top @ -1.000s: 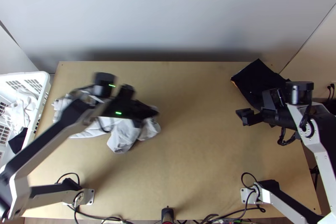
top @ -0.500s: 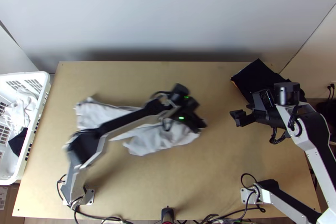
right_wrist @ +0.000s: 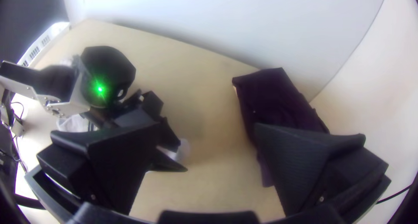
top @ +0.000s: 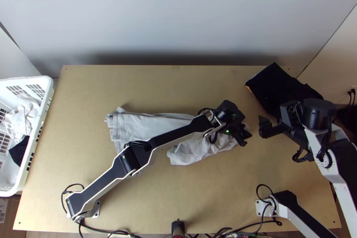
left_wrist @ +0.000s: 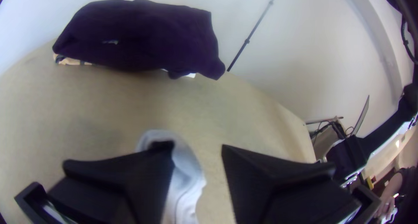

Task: Fold the t-shirt

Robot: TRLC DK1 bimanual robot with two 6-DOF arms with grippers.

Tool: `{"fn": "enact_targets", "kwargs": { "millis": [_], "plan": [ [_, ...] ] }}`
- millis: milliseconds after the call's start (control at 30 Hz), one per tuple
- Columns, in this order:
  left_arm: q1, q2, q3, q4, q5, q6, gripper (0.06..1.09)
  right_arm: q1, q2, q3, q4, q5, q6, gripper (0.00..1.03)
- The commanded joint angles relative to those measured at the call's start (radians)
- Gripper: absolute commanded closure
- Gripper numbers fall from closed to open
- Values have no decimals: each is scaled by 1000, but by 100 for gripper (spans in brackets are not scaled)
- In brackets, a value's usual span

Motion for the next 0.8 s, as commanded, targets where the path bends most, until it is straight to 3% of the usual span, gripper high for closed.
{"fn": "enact_targets", "kwargs": {
  "millis": [0,100,267,333,433,633,767],
  "plan": [
    [29,-44,-54,-67,-60,0,11,24,-53,-65,23,42,-36,5],
    [112,-171,-170,-75,-66,9,11,55,-69,-102,56,54,-70,5],
    [216,-503,-597,181,-238,147,11,122,-67,-159,113,87,-82,5],
    [256,-615,-741,213,-275,183,11,156,-67,-178,141,105,-90,5],
    [328,-765,-950,226,-276,184,11,202,-63,-201,171,119,-90,5],
    [428,-1041,-1365,284,-283,299,11,262,-59,-304,237,140,-124,5],
    [491,-1148,-1505,270,-286,347,11,305,-17,-350,176,140,-99,5]
  ]
}}
